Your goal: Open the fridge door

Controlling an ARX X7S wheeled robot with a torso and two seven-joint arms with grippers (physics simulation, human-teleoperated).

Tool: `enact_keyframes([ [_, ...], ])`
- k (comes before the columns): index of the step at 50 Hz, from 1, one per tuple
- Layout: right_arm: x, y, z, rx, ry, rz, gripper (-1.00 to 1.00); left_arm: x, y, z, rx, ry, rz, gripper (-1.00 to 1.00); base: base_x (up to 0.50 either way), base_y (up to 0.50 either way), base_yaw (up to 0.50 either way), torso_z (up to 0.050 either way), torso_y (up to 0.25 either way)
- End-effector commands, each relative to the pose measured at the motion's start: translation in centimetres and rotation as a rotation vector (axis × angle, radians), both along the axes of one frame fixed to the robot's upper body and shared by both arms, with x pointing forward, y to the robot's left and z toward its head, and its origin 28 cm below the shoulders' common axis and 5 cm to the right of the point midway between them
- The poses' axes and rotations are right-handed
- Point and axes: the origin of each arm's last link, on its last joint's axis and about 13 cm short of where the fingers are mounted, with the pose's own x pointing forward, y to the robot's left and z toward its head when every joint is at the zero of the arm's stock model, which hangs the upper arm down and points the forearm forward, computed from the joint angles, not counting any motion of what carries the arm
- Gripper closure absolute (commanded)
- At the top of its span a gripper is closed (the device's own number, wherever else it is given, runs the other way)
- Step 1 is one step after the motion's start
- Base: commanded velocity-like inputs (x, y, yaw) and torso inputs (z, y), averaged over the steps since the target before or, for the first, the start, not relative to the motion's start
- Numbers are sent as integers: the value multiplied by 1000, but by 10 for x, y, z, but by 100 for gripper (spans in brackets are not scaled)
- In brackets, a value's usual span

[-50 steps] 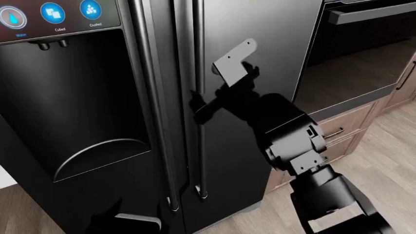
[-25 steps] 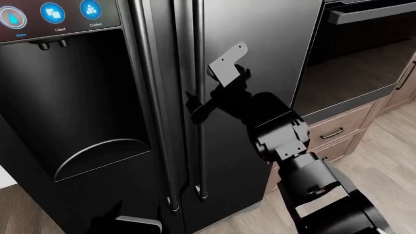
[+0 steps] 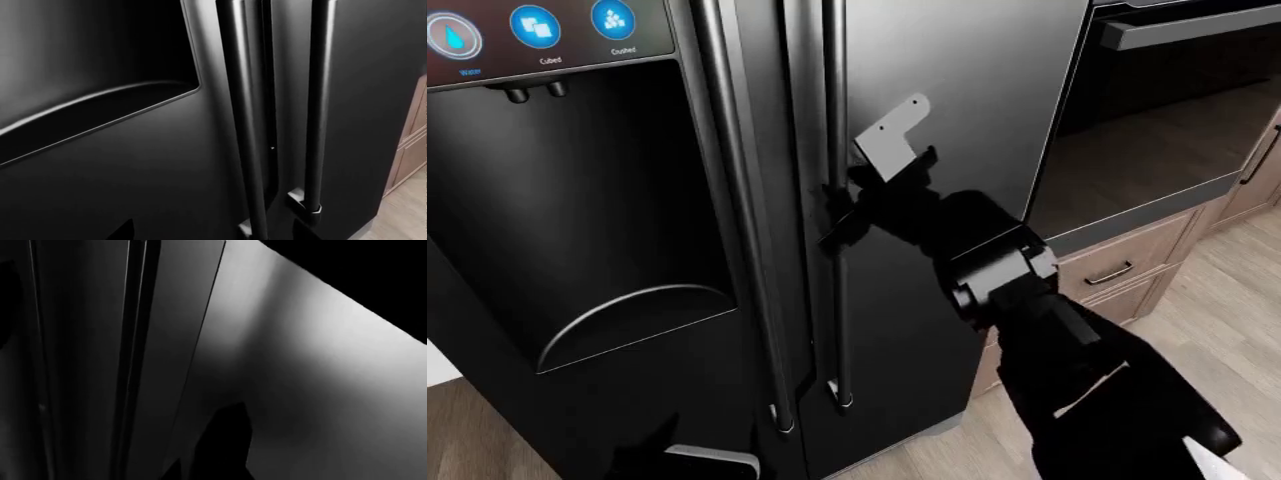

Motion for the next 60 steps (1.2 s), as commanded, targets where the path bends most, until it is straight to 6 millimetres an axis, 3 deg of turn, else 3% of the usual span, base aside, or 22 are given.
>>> enact_keyframes([
  [1, 2, -7, 2, -16, -20, -34, 100, -2, -1, 1, -1, 1, -6, -100, 0, 0, 0, 0, 0],
  [20, -20, -13, 0, -8, -21, -57, 100, -4, -2, -2, 4, 7, -14, -100, 0, 0, 0, 0, 1],
  [36, -70, -31, -7, -32, 3, -120, 100, -5, -3, -1, -1, 5, -26, -100, 0, 0, -1, 0, 0],
  [38, -99, -45, -12, -53, 19, -104, 100, -6, -3, -1, 1, 1, -32, -100, 0, 0, -2, 0, 0],
  [42, -123, -58, -17, -65, 41, -96, 100, -7, -4, 0, 4, -2, -38, -100, 0, 0, -1, 0, 0],
  [60, -167, -83, -21, -64, 56, -140, 100, -8, -6, 3, 8, -12, -48, -100, 0, 0, 0, 0, 0],
])
